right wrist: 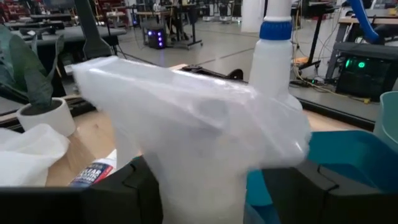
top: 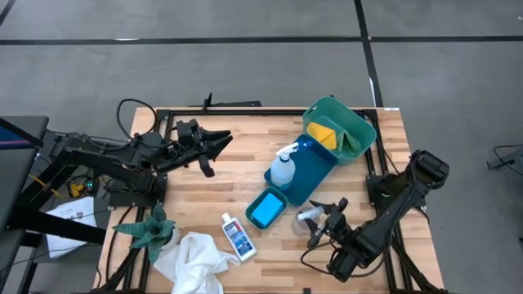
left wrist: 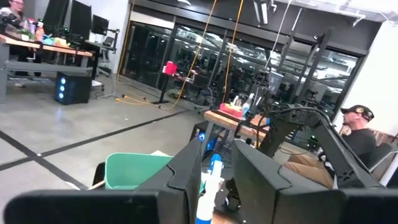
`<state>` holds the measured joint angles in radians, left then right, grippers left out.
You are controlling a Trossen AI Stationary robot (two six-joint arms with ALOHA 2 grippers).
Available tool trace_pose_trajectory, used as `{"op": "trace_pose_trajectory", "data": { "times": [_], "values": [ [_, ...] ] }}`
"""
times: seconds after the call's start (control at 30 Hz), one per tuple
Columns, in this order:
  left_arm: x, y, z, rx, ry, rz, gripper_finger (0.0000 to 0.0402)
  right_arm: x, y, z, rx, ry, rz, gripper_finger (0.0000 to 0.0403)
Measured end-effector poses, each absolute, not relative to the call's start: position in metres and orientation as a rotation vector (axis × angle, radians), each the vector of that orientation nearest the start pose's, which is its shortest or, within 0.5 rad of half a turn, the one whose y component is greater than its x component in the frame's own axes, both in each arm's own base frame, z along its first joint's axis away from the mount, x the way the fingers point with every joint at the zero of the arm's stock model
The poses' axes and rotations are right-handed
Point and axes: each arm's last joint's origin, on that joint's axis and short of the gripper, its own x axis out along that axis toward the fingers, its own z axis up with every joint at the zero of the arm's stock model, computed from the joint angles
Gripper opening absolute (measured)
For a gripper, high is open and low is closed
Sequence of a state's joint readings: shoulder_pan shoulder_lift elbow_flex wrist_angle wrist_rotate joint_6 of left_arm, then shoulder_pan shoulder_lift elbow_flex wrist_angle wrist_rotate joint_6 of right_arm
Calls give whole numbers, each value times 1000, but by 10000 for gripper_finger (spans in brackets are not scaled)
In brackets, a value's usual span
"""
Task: Pick & Place Kitchen Items
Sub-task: Put the transparent spray bottle into the blue bin
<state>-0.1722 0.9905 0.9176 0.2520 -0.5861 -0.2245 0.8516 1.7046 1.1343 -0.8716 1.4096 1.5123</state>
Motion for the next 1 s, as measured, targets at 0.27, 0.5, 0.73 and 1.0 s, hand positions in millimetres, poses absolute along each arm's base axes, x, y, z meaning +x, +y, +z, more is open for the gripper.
{"op": "trace_pose_trajectory", "data": {
  "times": [0.27, 0.5, 0.73, 1.0],
  "values": [
    [214, -21, 383, -286, -213, 393, 87, 214, 216, 211, 112, 135, -670, 227],
    [214, -21, 383, -288, -213, 393, 87, 208, 219, 211, 90, 140, -651, 227],
    [214, -21, 383, -305, -216, 391, 87, 196, 228, 213, 92, 141, -601, 227],
    [214, -21, 383, -307, -216, 391, 87, 171, 230, 238, 147, 160, -519, 227]
  ]
}}
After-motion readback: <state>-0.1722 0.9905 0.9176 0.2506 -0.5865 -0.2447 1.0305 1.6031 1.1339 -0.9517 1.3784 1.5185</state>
